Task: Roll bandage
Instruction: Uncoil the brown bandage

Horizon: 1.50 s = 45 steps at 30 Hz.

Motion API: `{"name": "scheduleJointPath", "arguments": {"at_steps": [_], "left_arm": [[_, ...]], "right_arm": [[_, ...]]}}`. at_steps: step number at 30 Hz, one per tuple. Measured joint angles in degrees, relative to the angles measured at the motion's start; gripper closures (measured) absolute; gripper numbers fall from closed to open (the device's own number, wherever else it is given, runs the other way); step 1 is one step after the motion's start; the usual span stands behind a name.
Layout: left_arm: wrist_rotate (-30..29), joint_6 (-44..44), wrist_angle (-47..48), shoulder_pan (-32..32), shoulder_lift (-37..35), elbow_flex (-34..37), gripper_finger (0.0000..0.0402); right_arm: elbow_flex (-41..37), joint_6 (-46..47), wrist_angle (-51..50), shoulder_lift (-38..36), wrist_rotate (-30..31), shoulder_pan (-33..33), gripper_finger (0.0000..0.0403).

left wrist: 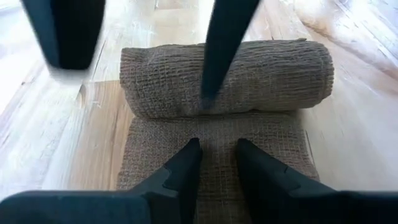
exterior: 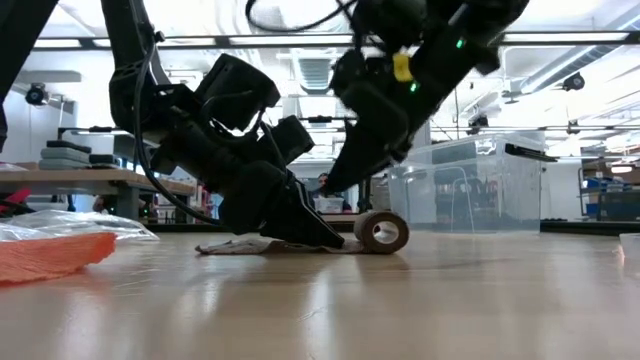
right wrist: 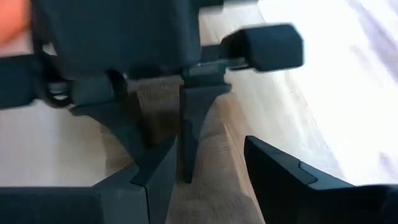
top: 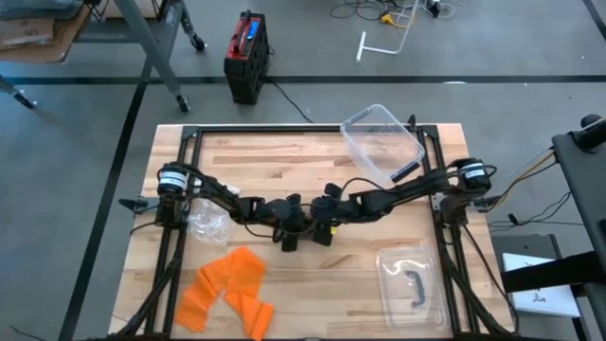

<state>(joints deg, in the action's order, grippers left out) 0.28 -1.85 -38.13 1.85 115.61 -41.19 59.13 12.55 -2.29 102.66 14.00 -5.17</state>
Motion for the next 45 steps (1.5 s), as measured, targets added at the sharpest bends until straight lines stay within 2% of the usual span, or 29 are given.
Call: {"name": "scheduleJointPath", "arguments": {"at_steps": [5, 9, 18, 27, 33, 40, 45], "left_arm": [[0.12, 0.42, 0.04, 0.0, -0.09, 0.02, 0.0305], [0.18, 0.72, 0.02, 0.0, -0.11, 0.06, 0.0301], [0.19, 0.85, -0.11, 0.0, -0.11, 0.24, 0.0295], [0.21, 0.85, -0.19, 0.0, -0.11, 0.33, 0.0297], [0.25, 0.85, -0.54, 0.0, -0.11, 0.42, 0.0294], [0.25, 0.85, -0.92, 0.0, -0.11, 0.5, 0.0297], [0.26, 0.85, -0.94, 0.01, -0.14, 0.5, 0.0292]], "right_arm": [[0.63, -0.08, 0.13, 4.15, -3.41, -0.07, 0.022], [1.36, 0.92, -4.89, 4.76, -3.9, -0.12, 0.022], [1.93, 3.52, -26.4, -0.16, -3.5, -1.01, 0.022], [1.12, 1.99, -38.84, -5.79, -3.98, -2.47, 0.022], [-0.38, 3.61, -34.41, -7.05, -2.85, -2.45, 0.022], [-0.55, 3.12, -23.72, -5.93, -0.48, -2.34, 0.022], [-0.55, 3.39, -21.22, -4.97, 0.89, -2.32, 0.022]]}}
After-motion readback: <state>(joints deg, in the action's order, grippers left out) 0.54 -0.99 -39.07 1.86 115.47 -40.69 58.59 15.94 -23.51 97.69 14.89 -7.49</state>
